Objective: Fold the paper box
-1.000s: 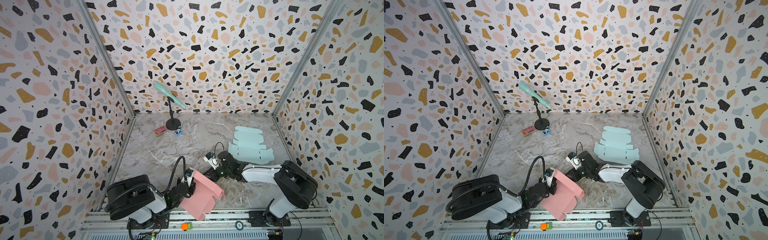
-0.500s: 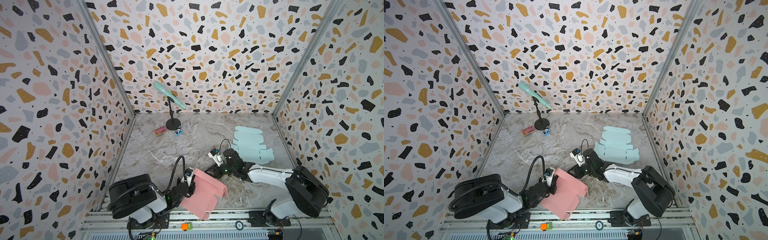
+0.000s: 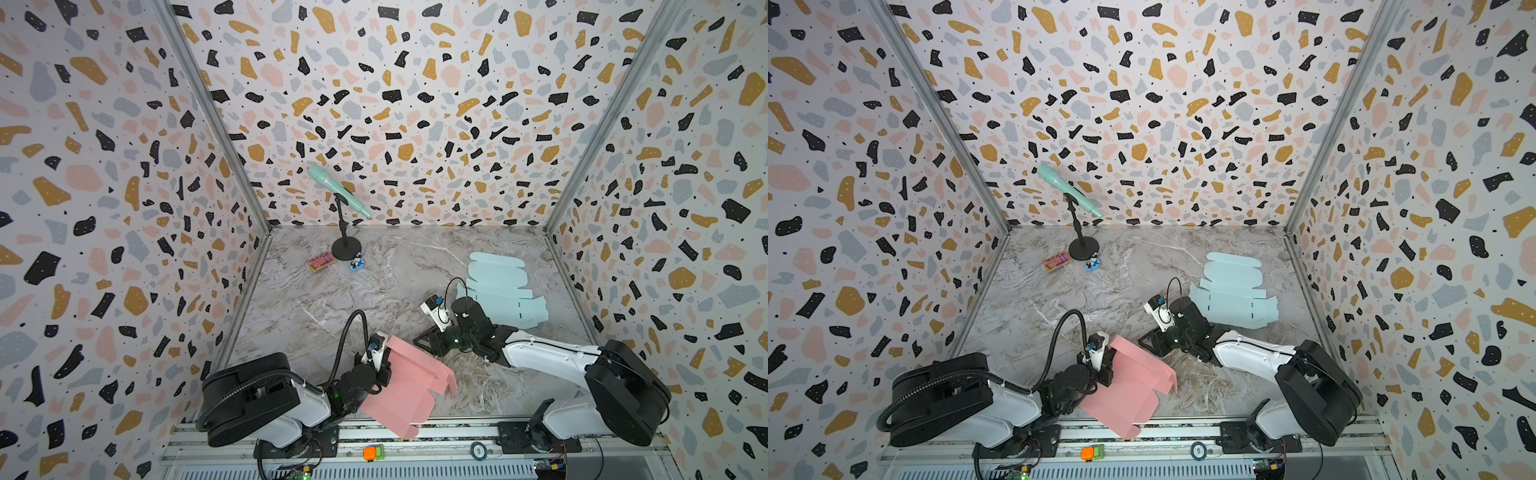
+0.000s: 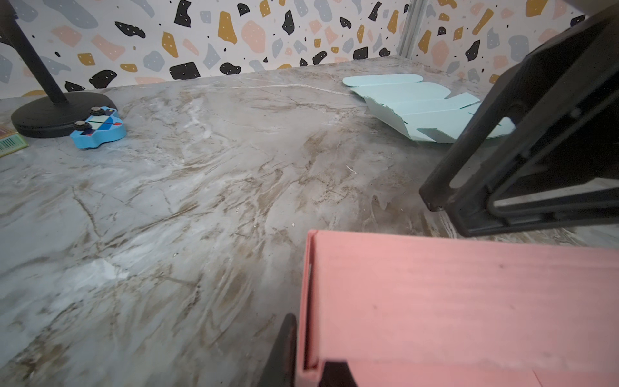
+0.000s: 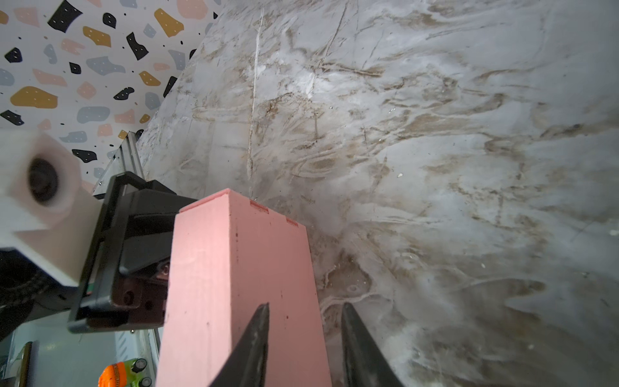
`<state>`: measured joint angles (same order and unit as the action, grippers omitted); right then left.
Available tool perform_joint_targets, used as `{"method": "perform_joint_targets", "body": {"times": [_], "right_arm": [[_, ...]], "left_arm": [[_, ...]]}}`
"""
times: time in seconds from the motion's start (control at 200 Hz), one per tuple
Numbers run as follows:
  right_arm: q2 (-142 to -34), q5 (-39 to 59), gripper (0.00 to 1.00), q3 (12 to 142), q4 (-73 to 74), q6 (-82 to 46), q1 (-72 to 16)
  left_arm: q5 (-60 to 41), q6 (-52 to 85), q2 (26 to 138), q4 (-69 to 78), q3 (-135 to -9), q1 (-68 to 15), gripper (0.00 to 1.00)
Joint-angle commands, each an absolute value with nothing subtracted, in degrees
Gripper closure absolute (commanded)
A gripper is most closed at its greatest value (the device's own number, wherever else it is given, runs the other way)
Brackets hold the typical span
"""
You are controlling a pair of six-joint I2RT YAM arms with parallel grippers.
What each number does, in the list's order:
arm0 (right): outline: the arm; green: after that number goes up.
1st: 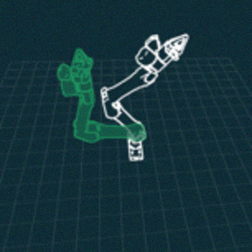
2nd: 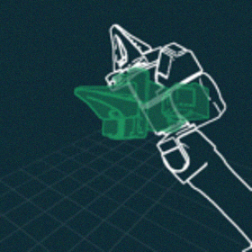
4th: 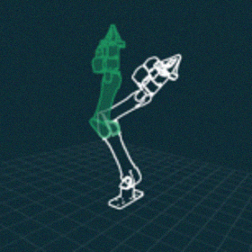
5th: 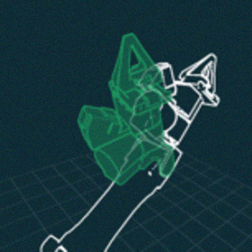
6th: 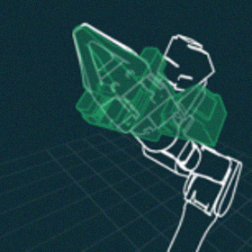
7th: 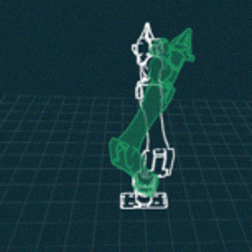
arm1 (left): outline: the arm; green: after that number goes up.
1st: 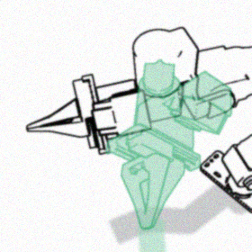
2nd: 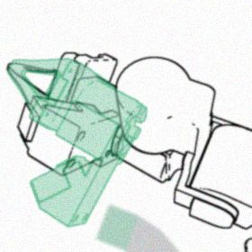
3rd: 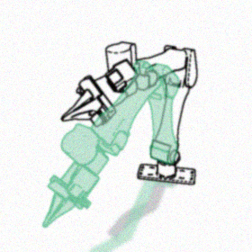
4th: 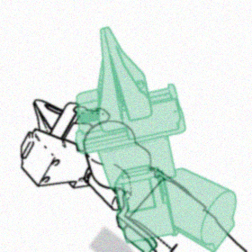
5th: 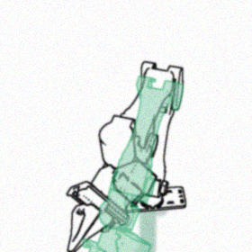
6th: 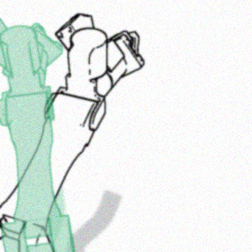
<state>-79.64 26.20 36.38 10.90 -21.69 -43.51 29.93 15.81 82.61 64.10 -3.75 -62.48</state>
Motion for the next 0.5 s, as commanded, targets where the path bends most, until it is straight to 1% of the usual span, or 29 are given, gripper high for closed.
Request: {"method": "perform_joint_targets", "body": {"times": [0.0, 0.13, 0.215, 0.395, 0.496], "right_arm": [[-76.98, 25.68, 0.63, 35.57, 9.97, -22.30, -43.85], [-75.07, 25.21, 0.63, 35.44, 9.08, -22.42, -44.03], [-71.95, 23.75, 0.63, 35.98, 6.52, -22.14, -44.07], [-60.60, 16.00, 0.62, 38.37, -2.41, -21.36, -44.68], [-54.64, 10.67, 0.61, 39.17, -6.35, -21.89, -46.12]], "left_arm": [[30.63, 15.34, 82.49, 65.65, -4.92, -62.49, 0.88], [30.29, 15.73, 82.20, 65.63, -4.69, -62.54, 0.89], [29.88, 15.90, 81.51, 65.31, -4.40, -62.54, 0.90], [30.51, 17.68, 78.53, 63.94, -3.70, -62.51, 0.92], [32.42, 19.25, 75.80, 60.49, -3.92, -62.52, 0.92]]}}
